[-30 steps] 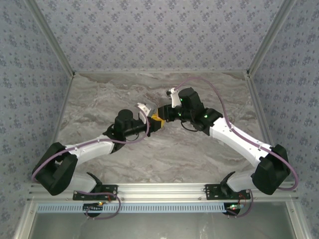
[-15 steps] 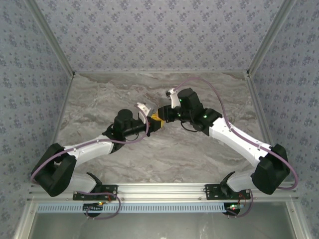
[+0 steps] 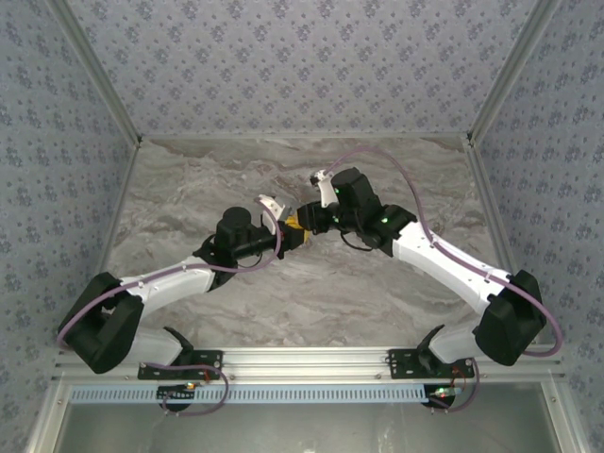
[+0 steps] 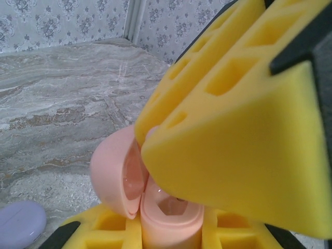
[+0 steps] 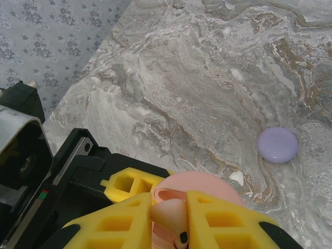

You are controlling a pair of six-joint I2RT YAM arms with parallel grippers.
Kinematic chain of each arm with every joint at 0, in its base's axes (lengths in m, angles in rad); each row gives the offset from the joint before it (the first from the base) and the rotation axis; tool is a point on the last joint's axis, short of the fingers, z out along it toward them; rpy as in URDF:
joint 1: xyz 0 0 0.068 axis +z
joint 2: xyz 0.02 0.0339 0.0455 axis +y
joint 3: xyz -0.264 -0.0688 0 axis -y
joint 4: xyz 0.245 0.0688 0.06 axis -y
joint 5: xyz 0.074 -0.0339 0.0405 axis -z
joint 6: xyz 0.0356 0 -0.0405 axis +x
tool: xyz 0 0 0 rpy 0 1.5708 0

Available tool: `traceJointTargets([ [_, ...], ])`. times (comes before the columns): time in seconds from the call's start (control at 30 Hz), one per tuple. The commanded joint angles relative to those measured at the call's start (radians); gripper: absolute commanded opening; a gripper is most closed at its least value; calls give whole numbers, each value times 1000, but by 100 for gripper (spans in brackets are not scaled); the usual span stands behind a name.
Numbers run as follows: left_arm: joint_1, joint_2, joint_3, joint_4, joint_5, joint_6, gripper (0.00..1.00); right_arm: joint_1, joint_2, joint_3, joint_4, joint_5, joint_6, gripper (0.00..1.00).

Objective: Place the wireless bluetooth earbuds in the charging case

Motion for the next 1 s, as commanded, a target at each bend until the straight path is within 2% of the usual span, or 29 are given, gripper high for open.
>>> traceJointTargets([
  [0.0, -7, -31, 43, 25, -3, -6, 0, 15, 13, 27, -39, 9, -23, 25],
  [0.47, -7, -27, 49, 15, -2, 0, 0, 15, 3, 71, -56, 11, -23, 36],
  [0.67, -8, -26, 50, -3, -7, 2, 0, -1, -15, 87, -67, 14, -33, 36],
  [0.97, -7, -29, 80, -41, 29, 6, 0, -100, -46, 63, -80, -33, -23, 34],
])
